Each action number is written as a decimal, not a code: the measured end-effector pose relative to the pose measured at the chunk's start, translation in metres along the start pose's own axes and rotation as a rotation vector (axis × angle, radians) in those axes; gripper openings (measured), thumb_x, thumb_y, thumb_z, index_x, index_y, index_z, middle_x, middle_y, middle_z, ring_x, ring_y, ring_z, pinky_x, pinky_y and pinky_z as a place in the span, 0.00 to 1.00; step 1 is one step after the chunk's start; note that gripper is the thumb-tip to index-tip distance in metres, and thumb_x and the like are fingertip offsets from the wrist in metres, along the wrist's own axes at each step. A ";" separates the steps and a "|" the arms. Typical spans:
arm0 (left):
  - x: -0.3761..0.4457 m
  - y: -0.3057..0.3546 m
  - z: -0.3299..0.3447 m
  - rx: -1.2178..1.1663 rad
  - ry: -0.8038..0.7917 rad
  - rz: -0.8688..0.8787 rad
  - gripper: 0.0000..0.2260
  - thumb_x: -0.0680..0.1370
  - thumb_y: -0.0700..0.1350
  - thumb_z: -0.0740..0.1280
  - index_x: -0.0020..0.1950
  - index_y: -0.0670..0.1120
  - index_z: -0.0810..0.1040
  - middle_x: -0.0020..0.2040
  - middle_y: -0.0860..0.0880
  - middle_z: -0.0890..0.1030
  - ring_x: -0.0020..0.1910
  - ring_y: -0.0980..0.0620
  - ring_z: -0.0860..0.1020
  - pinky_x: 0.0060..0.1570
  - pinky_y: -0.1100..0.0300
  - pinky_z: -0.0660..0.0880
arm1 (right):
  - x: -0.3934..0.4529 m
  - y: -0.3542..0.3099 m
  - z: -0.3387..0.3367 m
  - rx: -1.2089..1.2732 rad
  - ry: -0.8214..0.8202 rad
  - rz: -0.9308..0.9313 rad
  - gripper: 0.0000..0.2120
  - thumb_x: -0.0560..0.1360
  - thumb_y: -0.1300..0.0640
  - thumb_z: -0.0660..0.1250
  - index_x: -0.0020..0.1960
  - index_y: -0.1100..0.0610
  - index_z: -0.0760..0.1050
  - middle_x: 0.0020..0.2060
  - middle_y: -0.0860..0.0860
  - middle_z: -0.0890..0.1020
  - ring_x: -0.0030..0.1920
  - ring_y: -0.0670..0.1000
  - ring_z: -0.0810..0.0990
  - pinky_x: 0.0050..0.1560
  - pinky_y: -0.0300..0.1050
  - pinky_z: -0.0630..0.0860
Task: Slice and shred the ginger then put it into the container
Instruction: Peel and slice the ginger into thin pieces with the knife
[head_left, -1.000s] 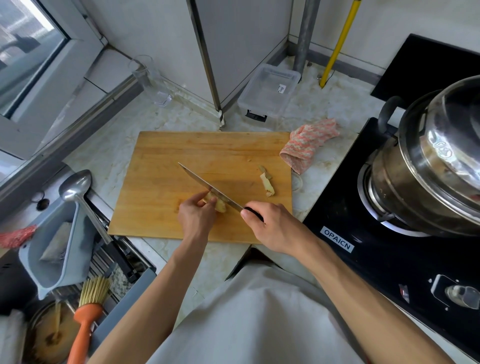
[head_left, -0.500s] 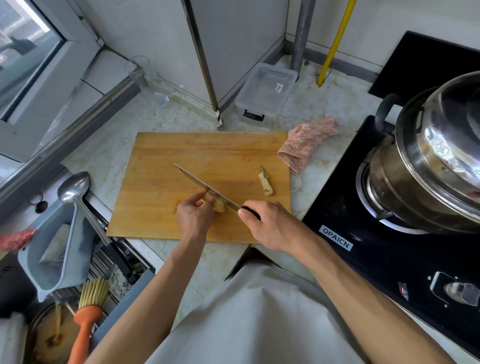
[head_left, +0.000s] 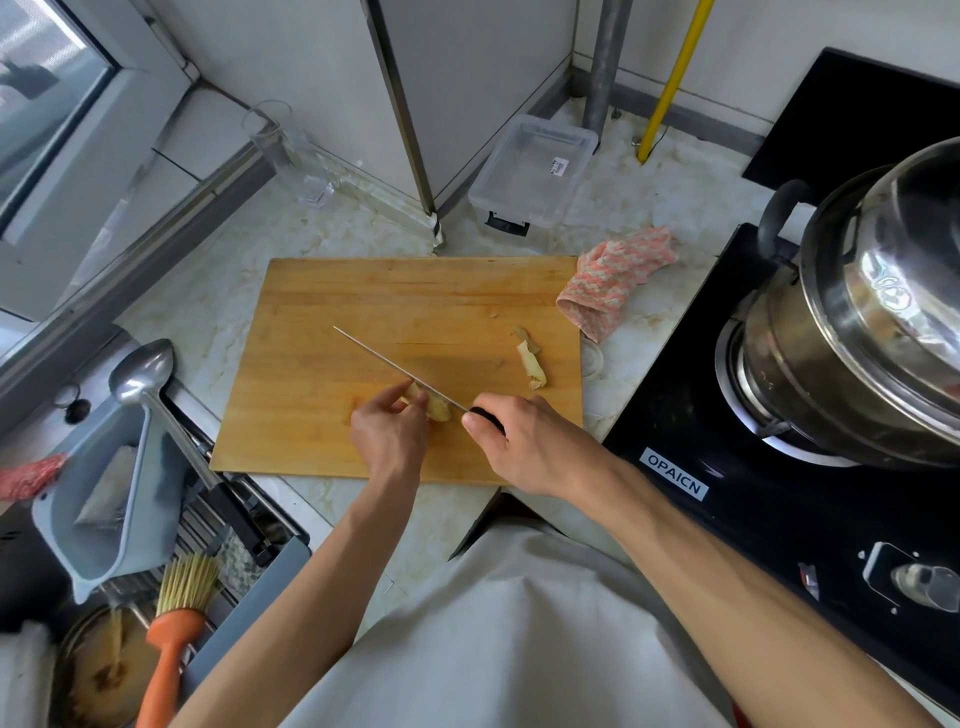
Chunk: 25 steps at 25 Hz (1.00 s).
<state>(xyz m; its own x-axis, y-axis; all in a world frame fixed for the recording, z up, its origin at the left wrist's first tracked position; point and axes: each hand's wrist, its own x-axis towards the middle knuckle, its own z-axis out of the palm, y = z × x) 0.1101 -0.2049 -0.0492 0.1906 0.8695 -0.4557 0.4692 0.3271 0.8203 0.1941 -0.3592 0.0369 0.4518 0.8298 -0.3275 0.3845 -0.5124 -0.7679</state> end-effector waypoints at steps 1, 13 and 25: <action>0.000 0.000 0.000 0.004 0.003 -0.001 0.11 0.74 0.42 0.75 0.56 0.47 0.84 0.40 0.48 0.81 0.45 0.39 0.84 0.49 0.45 0.82 | 0.002 -0.001 0.000 0.000 -0.002 0.001 0.16 0.84 0.46 0.55 0.46 0.56 0.71 0.35 0.53 0.78 0.37 0.58 0.76 0.40 0.59 0.77; -0.006 0.008 0.002 0.026 0.024 -0.005 0.11 0.75 0.41 0.74 0.56 0.47 0.84 0.39 0.51 0.80 0.44 0.41 0.84 0.49 0.47 0.82 | 0.008 0.003 -0.004 0.001 -0.042 0.031 0.17 0.84 0.46 0.55 0.42 0.57 0.68 0.33 0.52 0.75 0.35 0.55 0.73 0.40 0.56 0.74; -0.006 0.008 0.002 0.002 0.026 -0.027 0.08 0.74 0.42 0.74 0.48 0.55 0.81 0.44 0.48 0.83 0.44 0.43 0.84 0.50 0.46 0.82 | 0.004 0.014 0.003 -0.040 -0.026 0.006 0.16 0.84 0.44 0.54 0.42 0.53 0.65 0.35 0.53 0.74 0.38 0.59 0.73 0.39 0.56 0.74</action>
<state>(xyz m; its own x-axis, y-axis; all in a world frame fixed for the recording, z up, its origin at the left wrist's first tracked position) 0.1140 -0.2085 -0.0403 0.1549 0.8697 -0.4687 0.4755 0.3503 0.8070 0.1984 -0.3625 0.0233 0.4331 0.8319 -0.3468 0.4137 -0.5253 -0.7435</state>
